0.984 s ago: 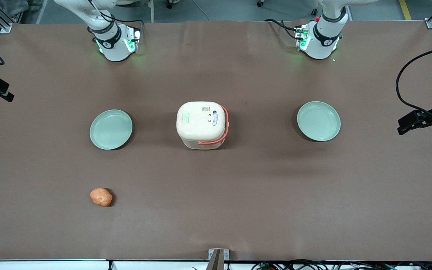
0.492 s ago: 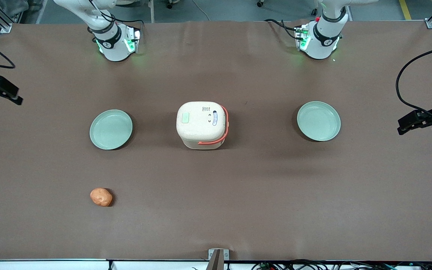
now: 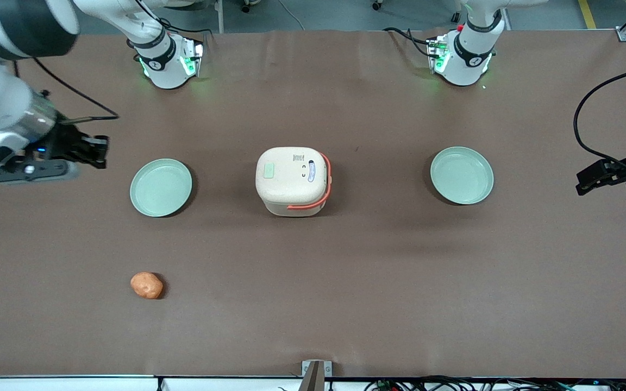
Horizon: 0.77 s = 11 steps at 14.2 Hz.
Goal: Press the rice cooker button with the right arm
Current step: 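Move the right gripper over the rice cooker's pale green button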
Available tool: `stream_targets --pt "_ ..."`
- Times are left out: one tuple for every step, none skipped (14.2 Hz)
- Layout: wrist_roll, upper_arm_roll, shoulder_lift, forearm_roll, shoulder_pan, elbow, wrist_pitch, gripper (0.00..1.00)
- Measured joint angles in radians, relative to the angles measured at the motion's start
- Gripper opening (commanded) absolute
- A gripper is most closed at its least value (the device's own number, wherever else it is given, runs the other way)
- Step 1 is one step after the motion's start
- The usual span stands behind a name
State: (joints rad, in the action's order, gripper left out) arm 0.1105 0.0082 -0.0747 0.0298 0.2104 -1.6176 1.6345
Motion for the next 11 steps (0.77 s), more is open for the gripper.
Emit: stream_targets --pt "0.036 0.001 -0.017 0.010 0.042 0.000 0.015 0.01" --pt "0.069 0.002 -0.037 0.013 0.086 0.000 0.034 0.00" --pt "0.105 0.002 -0.057 0.014 0.130 0.000 0.053 0.00" --pt "0.143 0.003 -0.076 0.016 0.174 0.000 0.069 0.00" --pt "0.183 0.003 -0.095 0.021 0.217 0.000 0.090 0.00" --pt "0.233 0.003 -0.115 0.027 0.259 -0.001 0.120 0.00" --pt "0.284 0.003 -0.138 0.029 0.300 -0.001 0.151 0.00" --pt "0.325 0.004 -0.161 0.029 0.336 -0.001 0.178 0.00" --pt "0.357 0.003 -0.185 0.029 0.365 -0.001 0.198 0.00" --pt "0.376 0.003 -0.205 0.029 0.386 -0.001 0.211 0.00" --pt "0.386 0.003 -0.223 0.029 0.397 -0.001 0.219 0.00"
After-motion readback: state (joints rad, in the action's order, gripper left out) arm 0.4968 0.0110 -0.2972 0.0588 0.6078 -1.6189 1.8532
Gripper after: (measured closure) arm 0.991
